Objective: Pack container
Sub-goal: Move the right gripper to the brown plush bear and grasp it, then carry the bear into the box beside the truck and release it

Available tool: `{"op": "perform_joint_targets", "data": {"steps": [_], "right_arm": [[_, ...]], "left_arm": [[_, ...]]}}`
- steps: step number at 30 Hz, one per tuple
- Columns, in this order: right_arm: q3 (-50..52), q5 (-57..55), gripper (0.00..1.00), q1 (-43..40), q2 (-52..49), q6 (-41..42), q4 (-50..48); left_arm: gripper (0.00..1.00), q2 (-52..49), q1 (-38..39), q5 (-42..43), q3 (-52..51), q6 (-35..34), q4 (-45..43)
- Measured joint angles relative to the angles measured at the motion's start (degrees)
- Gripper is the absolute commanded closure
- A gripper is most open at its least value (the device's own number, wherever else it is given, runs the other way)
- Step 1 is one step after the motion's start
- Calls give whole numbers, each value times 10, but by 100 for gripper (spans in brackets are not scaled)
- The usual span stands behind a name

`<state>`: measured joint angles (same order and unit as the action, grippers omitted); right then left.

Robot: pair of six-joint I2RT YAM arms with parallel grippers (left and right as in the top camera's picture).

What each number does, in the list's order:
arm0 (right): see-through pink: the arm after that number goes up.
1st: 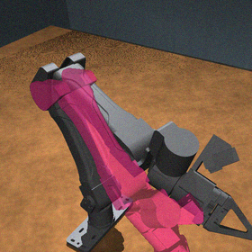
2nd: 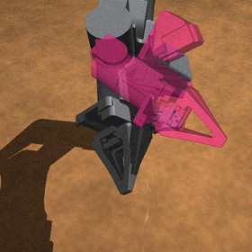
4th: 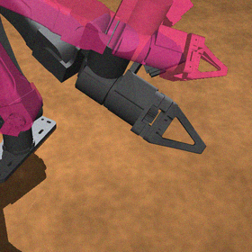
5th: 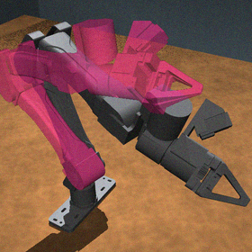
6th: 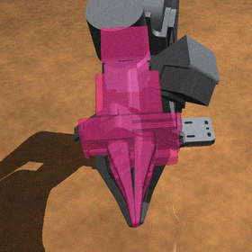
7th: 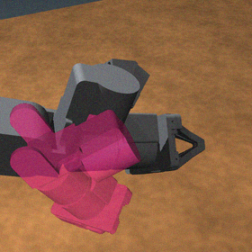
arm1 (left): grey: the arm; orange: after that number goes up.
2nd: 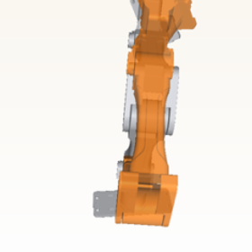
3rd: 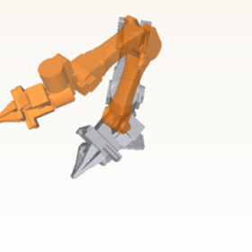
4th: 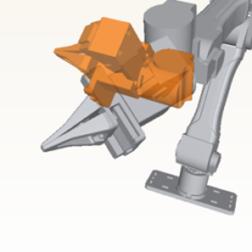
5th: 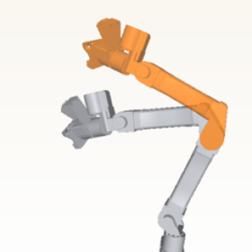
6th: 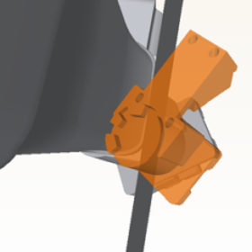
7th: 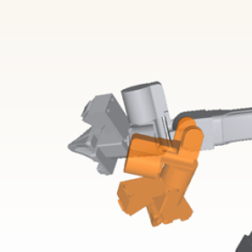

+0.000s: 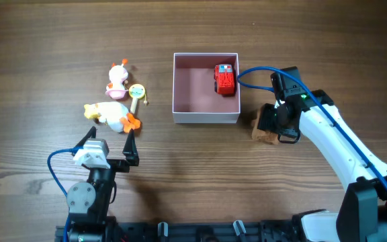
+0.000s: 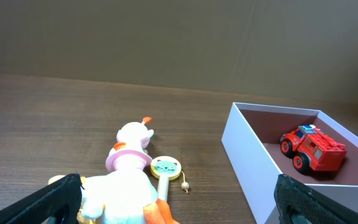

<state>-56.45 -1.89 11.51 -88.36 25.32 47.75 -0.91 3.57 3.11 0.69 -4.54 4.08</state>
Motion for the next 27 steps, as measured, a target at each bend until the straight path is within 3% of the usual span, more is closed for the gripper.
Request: {"op": "perform_joint_targets", "data": {"steps": [8, 12, 13, 16, 23, 27], "right_arm": [[8, 0, 26, 0, 0, 1, -3], [8, -1, 80, 0, 0, -6, -5], [8, -1, 87, 0, 0, -6, -5], [8, -1, 96, 0, 0, -16, -5], [6, -1, 96, 0, 0, -41, 0], [-57, -3, 96, 0, 7, -71, 65]], "left_arm": [[0, 0, 0, 0, 0, 0, 0], [0, 0, 0, 0, 0, 0, 0], [0, 0, 0, 0, 0, 0, 0], [0, 0, 0, 0, 0, 0, 0], [0, 0, 0, 0, 0, 0, 0], [0, 0, 0, 0, 0, 0, 0]]}}
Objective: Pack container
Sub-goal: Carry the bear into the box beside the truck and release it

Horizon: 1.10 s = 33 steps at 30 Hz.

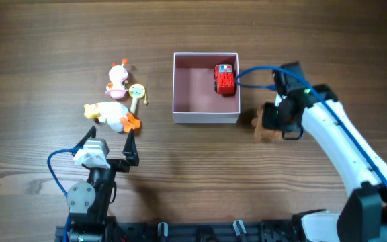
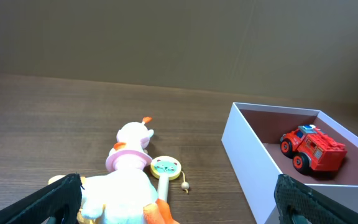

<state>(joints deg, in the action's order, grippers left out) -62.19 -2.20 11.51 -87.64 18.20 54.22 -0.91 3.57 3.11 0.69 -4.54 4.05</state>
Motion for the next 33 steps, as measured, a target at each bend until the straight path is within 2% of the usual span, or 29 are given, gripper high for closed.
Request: {"op": "perform_joint_targets", "data": {"steps": [4, 7, 10, 16, 21, 26, 33], "right_arm": [[-119, -22, 96, 0, 56, -28, 39], [-172, -20, 96, 0, 113, -95, 18], [-180, 21, 96, 2, 139, -211, 18], [-179, 166, 96, 35, 120, -507, 14], [-179, 206, 96, 78, 117, -698, -33], [-179, 188, 96, 96, 66, -769, -41], [-178, 162, 96, 97, -43, -761, -47]], "left_arm": [[0, 0, 0, 0, 0, 0, 0], [0, 0, 0, 0, 0, 0, 0], [0, 0, 0, 0, 0, 0, 0], [0, 0, 0, 0, 0, 0, 0], [0, 0, 0, 0, 0, 0, 0], [0, 0, 0, 0, 0, 0, 0], [0, 0, 0, 0, 0, 0, 0]]}}
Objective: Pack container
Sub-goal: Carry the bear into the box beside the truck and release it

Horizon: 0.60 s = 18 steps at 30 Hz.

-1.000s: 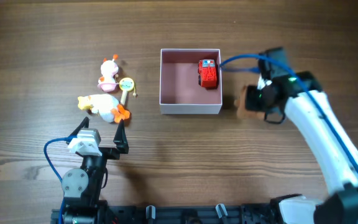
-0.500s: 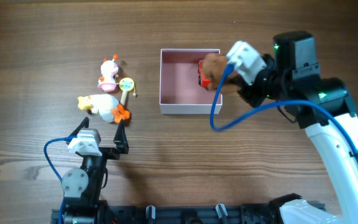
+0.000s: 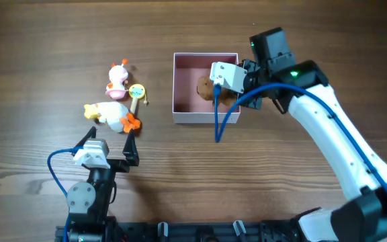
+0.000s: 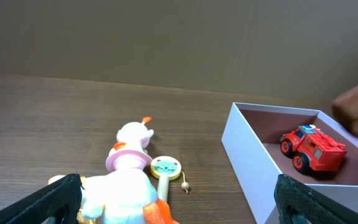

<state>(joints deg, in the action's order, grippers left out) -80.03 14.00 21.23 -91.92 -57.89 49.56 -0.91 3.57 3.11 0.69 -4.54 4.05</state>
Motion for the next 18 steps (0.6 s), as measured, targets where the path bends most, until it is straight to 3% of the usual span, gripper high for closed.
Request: {"op": "perform_joint_targets", "data": {"steps": [10, 18], "right_arm": [[0, -6, 96, 10, -50, 84, -25], [0, -8, 96, 11, -56, 88, -21]], "left_arm": [[0, 0, 0, 0, 0, 0, 0], [0, 0, 0, 0, 0, 0, 0]]}}
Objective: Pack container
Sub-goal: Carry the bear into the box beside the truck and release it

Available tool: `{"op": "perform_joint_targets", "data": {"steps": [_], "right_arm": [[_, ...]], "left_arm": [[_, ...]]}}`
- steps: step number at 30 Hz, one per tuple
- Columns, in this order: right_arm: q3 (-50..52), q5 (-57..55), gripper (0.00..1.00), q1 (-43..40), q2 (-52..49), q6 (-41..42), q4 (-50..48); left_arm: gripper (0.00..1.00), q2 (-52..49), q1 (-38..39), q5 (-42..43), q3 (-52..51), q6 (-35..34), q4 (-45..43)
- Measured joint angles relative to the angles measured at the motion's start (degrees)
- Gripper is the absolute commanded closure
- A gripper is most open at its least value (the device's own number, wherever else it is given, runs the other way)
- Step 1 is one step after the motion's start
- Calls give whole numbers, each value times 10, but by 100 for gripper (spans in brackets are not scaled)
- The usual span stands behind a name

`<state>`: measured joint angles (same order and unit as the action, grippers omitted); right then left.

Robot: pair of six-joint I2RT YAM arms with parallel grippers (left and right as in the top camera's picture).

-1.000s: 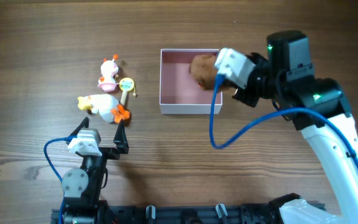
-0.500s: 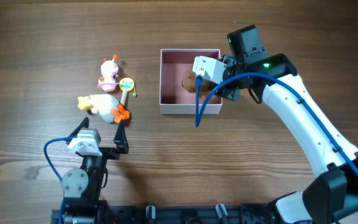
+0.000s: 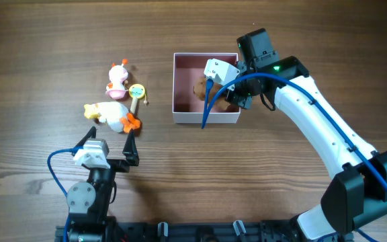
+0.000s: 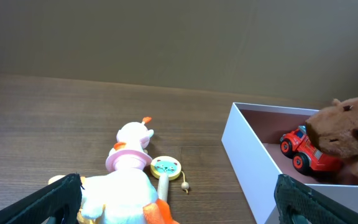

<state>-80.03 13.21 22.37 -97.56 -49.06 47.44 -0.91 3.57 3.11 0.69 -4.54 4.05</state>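
The white box (image 3: 205, 117) with a pink floor stands at mid-table. My right gripper (image 3: 213, 90) reaches over its right half, shut on a brown plush animal (image 3: 199, 87). In the left wrist view the brown plush animal (image 4: 345, 133) hangs low inside the box (image 4: 247, 155), partly covering the red toy truck (image 4: 301, 154). My left gripper (image 3: 106, 144) stays open near the table's front left, and its fingers (image 4: 58, 198) frame the white plush duck (image 4: 126, 196).
Left of the box lie a small white and pink duck figure (image 3: 117, 80), a yellow rattle (image 3: 137, 92) and the white plush duck (image 3: 110, 115). A blue cable (image 3: 210, 101) droops from my right wrist over the box's front wall.
My right gripper moved a little left and lower with the brown plush, which now shows inside the box in the left wrist view. The left arm has not moved.
My right gripper was down at the brown plush on the table right of the box, and still there a moment later. Then it held the plush above the box's right side. Now the plush is low in the box beside the truck.
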Motion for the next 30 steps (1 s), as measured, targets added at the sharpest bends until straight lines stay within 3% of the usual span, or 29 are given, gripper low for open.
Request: {"op": "perform_joint_targets", "data": {"steps": [25, 26, 28, 30], "right_arm": [[0, -17, 96, 0, -65, -14, 14], [0, -17, 90, 0, -72, -14, 13], [0, -18, 65, 0, -76, -14, 13], [0, -19, 51, 0, -76, -13, 11]], "left_arm": [[0, 0, 0, 0, 0, 0, 0], [0, 0, 0, 0, 0, 0, 0], [0, 0, 0, 0, 0, 0, 0], [0, 0, 0, 0, 0, 0, 0]]}}
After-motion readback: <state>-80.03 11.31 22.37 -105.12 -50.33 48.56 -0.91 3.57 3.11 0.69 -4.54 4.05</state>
